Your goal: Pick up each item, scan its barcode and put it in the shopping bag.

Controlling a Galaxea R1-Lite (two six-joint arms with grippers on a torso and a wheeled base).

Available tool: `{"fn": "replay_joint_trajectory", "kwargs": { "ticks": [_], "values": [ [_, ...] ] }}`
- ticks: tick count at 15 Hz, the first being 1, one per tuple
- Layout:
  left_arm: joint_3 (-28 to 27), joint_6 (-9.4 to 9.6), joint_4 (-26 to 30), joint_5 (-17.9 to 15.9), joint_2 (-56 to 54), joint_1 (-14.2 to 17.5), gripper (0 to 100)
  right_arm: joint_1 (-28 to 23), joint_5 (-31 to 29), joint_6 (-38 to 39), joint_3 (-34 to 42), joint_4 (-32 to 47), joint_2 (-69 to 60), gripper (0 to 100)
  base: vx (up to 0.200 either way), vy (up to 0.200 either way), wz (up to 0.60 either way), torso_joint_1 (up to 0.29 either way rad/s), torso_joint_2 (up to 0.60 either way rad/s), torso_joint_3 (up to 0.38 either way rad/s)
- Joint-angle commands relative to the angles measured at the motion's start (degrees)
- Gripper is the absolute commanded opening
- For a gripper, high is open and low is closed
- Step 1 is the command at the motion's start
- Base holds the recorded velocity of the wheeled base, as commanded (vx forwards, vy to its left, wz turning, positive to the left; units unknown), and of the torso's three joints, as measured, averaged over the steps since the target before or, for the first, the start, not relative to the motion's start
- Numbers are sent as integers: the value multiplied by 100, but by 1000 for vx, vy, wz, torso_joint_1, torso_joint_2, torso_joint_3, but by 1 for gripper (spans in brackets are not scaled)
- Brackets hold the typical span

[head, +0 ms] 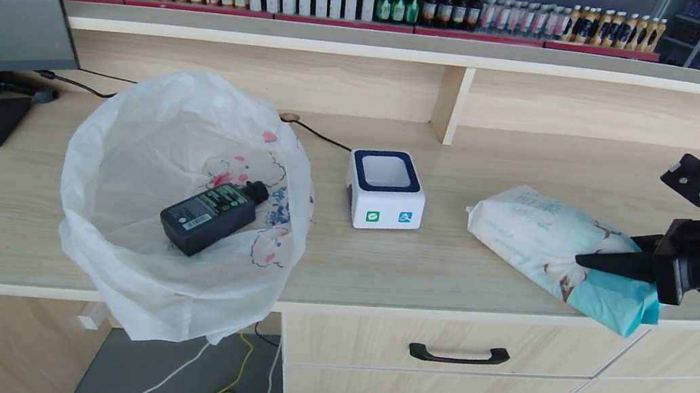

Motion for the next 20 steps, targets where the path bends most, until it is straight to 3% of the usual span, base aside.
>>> {"fn": "replay_joint_trajectory", "kwargs": {
  "ticks": [1, 11, 15, 18, 20],
  "values": [
    [0, -2, 0, 0, -2, 0, 100, -4, 10, 3, -17, -10, 2, 0, 0, 0, 0, 0, 0, 0],
    [0, -2, 0, 0, -2, 0, 100, 444, 10, 1506, -589, -81, -1018, 0, 0, 0, 0, 0, 0, 0],
    [0, -2, 0, 0, -2, 0, 100, 629, 1, 1954, -167, -1030, -1238, 0, 0, 0, 0, 0, 0, 0],
    [0, -2, 0, 0, -2, 0, 100, 1112, -157, 3053, 844, -2164, -1730, 0, 0, 0, 0, 0, 0, 0],
    [0, -2, 0, 0, -2, -9, 100, 1218, -333, 3185, 1538, -3183, -1774, 0, 0, 0, 0, 0, 0, 0]
  ]
}}
